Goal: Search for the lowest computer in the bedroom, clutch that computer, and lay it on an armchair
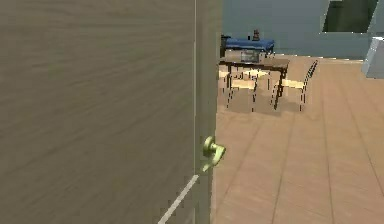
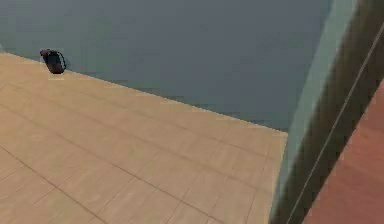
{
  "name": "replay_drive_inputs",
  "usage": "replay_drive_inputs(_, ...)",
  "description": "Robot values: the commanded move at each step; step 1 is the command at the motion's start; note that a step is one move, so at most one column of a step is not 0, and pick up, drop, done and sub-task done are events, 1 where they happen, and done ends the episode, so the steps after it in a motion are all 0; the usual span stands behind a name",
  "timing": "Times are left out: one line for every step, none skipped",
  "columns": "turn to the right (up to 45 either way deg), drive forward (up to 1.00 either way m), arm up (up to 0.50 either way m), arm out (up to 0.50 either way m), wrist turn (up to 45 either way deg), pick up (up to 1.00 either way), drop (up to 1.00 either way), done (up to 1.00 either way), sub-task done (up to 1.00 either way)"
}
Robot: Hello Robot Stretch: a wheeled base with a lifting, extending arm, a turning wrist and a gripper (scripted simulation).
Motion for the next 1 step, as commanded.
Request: replay_drive_inputs(42.0, 0.0, 0.0, 0.0, 0.0, 0.0, 0.0, 0.0, 0.0)
